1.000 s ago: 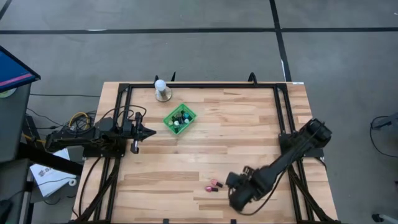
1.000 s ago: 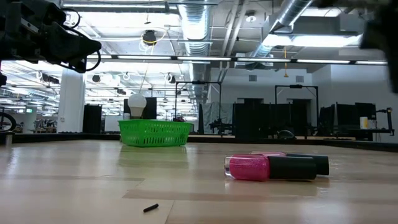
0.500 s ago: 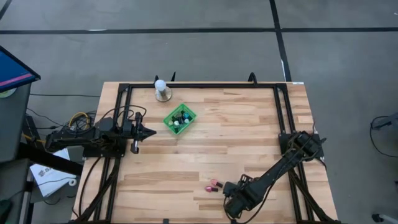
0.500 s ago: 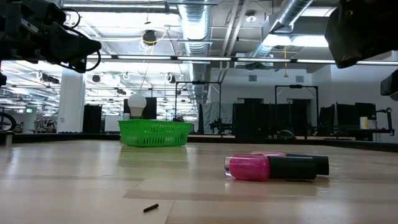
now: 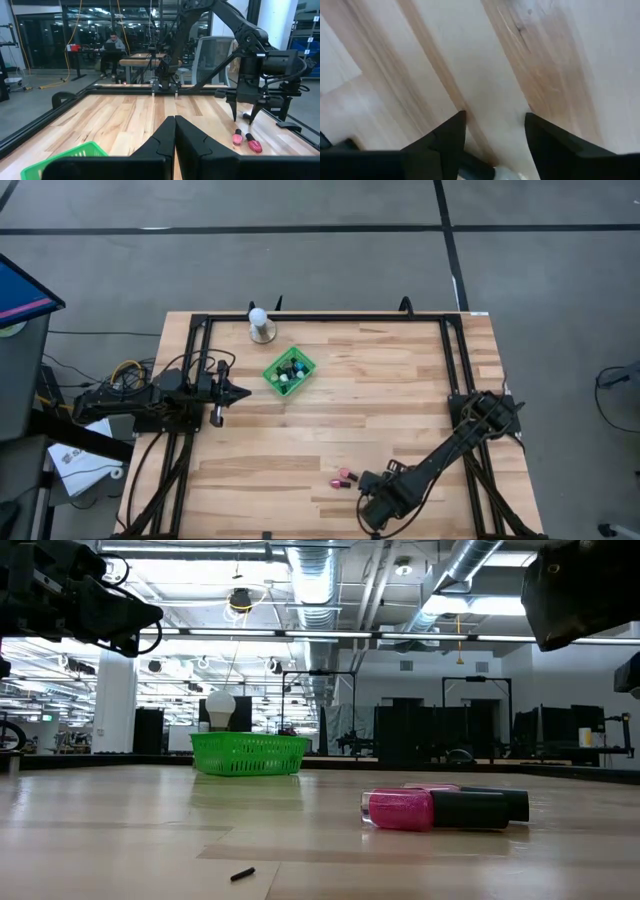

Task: Pick & Place Nail Polish
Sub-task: Put the white nail polish bottle into the green bin

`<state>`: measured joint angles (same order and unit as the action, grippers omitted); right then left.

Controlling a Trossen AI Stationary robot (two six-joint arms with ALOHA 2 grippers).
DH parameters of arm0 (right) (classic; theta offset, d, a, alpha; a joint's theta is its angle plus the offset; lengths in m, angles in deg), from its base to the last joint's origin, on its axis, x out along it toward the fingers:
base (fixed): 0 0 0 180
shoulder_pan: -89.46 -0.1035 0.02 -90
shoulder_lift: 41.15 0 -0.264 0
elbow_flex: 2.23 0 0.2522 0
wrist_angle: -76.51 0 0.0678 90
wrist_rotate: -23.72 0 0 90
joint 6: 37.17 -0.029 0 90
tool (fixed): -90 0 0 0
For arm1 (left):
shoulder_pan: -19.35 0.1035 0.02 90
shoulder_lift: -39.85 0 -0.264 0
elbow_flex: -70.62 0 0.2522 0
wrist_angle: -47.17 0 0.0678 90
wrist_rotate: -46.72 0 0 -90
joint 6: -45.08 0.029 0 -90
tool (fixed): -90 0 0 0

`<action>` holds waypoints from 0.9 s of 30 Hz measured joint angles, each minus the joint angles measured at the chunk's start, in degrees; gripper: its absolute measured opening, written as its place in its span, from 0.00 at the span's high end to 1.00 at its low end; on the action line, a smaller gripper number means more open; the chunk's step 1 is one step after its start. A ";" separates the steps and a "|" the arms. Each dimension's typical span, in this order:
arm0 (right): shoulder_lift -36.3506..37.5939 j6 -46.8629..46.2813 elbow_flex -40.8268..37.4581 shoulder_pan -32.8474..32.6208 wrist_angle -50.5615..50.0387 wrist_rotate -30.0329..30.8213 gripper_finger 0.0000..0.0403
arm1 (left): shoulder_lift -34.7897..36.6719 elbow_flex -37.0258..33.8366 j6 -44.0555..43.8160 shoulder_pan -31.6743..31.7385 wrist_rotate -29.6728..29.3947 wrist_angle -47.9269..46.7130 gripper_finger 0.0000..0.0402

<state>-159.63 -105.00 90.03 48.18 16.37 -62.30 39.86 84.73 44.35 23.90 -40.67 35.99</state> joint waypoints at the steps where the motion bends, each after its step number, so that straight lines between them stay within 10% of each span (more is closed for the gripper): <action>1: 0.51 1.13 0.00 0.11 0.09 0.09 0.53 | 0.00 0.01 0.00 0.00 0.00 -0.01 1.00; 9: 7.19 12.47 0.01 0.39 -0.07 6.24 0.45 | 0.00 0.00 0.00 0.01 0.00 0.00 1.00; 27: 8.37 37.38 -0.98 -5.34 -0.21 0.24 0.37 | 0.00 0.00 0.00 0.00 0.00 0.01 1.00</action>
<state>-151.25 -67.63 89.05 42.84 16.16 -62.05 39.86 84.73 44.35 23.90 -40.67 36.00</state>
